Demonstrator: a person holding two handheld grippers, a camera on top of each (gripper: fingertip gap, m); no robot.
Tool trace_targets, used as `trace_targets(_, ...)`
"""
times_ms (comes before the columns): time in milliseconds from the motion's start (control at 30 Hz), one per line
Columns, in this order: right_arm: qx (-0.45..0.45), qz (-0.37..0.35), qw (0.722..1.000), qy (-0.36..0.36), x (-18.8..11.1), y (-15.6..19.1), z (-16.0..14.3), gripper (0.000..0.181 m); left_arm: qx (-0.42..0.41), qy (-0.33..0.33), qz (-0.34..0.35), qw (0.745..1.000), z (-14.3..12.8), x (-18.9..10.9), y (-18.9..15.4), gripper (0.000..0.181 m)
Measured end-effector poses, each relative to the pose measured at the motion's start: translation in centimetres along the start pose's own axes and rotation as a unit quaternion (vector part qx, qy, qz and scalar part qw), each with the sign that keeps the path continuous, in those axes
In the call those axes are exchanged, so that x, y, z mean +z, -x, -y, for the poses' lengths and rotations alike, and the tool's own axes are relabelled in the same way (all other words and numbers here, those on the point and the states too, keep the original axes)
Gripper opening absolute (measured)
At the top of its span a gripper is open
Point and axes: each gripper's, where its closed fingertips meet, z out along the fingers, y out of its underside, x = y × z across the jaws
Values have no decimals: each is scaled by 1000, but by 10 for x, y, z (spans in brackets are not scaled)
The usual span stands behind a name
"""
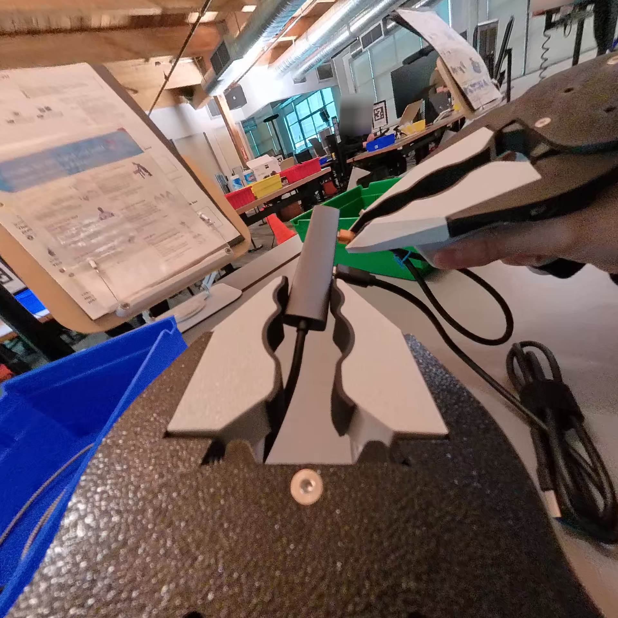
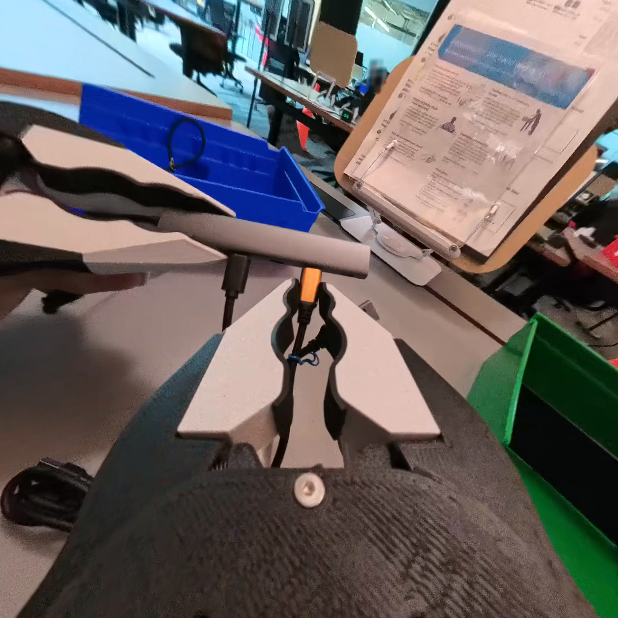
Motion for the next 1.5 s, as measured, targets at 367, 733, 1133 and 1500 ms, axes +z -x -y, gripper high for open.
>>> trace_targets(367, 47, 31, 998, 19, -16, -18, -30, 11, -45, -24, 128, 990, 29, -31, 85, 22)
trace_targets(733, -41, -149, 987, -47, -108, -187, 18, 10, -33, -32, -6, 999, 42, 2, 28, 21)
trace_targets(1133, -100, -79, 974, 187, -33, -220, -115, 28, -72, -4, -52, 996, 14, 37, 21, 21)
trace_targets(1500, 149, 82, 985, -29, -46, -104, -12, 38, -142, 8, -68, 987, -16, 32, 21, 21)
